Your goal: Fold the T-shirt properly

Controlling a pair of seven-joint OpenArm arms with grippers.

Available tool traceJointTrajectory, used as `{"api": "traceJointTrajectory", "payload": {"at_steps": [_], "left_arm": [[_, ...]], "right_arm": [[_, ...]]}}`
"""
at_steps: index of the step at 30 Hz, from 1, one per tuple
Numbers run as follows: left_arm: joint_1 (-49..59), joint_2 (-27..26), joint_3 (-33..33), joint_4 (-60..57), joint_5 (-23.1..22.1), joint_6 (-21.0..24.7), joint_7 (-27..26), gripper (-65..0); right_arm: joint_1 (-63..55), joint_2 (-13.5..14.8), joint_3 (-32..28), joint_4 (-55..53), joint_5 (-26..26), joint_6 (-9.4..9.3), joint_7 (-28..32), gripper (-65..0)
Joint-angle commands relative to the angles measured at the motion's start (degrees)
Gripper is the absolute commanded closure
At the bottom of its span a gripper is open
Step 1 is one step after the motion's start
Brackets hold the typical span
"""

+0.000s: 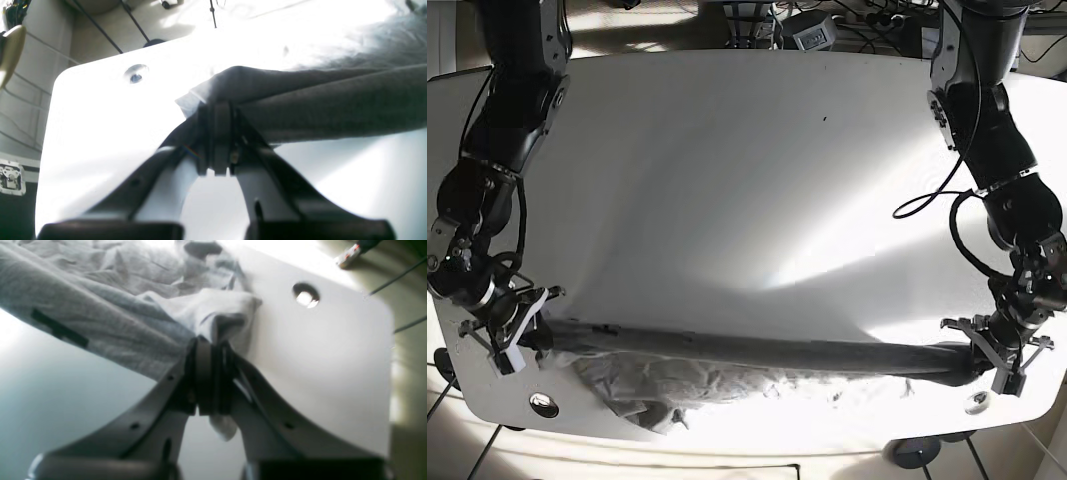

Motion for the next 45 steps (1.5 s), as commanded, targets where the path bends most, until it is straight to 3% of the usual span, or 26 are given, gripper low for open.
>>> {"api": "traceJointTrajectory", "payload": {"at_steps": [1,6,10,16,17,19,21,22,24,30,35,38,41,45], "left_arm": [[5.64,0.0,-2.54,4.16,-0.08,-1.23,-1.23,0.0],[23.67,4.84,-9.58,10.14,-0.08,-4.22,-1.23,0.0],[30.35,5.37,-12.92,11.29,0.01,-6.2,-1.23,0.0],[36.06,4.93,-14.24,11.29,0.36,-6.2,-1.23,0.0],[36.33,4.93,-14.24,11.29,0.36,-6.2,-1.23,-1.4],[37.82,4.93,-14.24,11.29,0.36,-6.2,-1.23,-22.6],[38.61,4.93,-14.32,11.37,0.27,-6.15,-1.23,-37.6],[38.79,4.93,-14.32,11.46,0.01,-6.15,-1.23,-41.7],[39.05,4.05,-14.41,14.98,-0.17,-6.2,-1.23,-41.1],[40.02,3.87,-16.08,19.9,-7.38,-6.2,-1.32,-37.2],[39.93,3.87,-16.08,11.64,-7.38,-6.15,-1.59,-37.1],[39.75,3.87,-16.08,7.77,-7.47,-6.15,-2.73,-36.5],[39.84,3.87,-15.64,2.67,-7.38,-6.15,-9.23,-26.5],[39.93,2.46,-15.91,-1.11,-7.38,-6.2,-9.41,-19.9]], "right_arm": [[-6.19,-0.2,2.66,3.37,1.16,-0.14,0.88,-1.9],[-26.24,-2.22,6.97,8.99,5.29,-0.14,2.82,-1.9],[-35.73,-2.22,9.34,12.77,8.9,-0.14,2.64,-1.9],[-41.97,-2.3,9.78,13.48,8.81,-0.14,2.46,-4.4],[-42.5,-2.3,9.78,13.48,8.81,-0.14,2.46,-8.2],[-44.08,-3.27,9.96,13.57,8.81,-0.14,2.64,-30.3],[-45.05,-3.98,12.68,15.41,8.81,-0.14,2.73,-47.4],[-45.4,-5.12,14.0,17.08,8.9,-0.14,2.73,-54.5],[-45.67,-7.23,17.17,21.21,8.9,-0.14,2.64,-64.4],[-45.4,-7.14,22.53,21.74,8.19,-0.14,2.46,-60.2],[-45.93,-7.14,22.36,15.06,8.19,-0.14,2.64,-56.9],[-45.58,-7.05,22.27,9.35,8.19,-0.14,2.99,-51.0],[-44.44,-6.96,21.83,5.57,8.28,-0.14,5.19,-43.4],[-44.26,-6.88,18.49,4.33,8.28,-0.14,6.6,-42.3]]}}
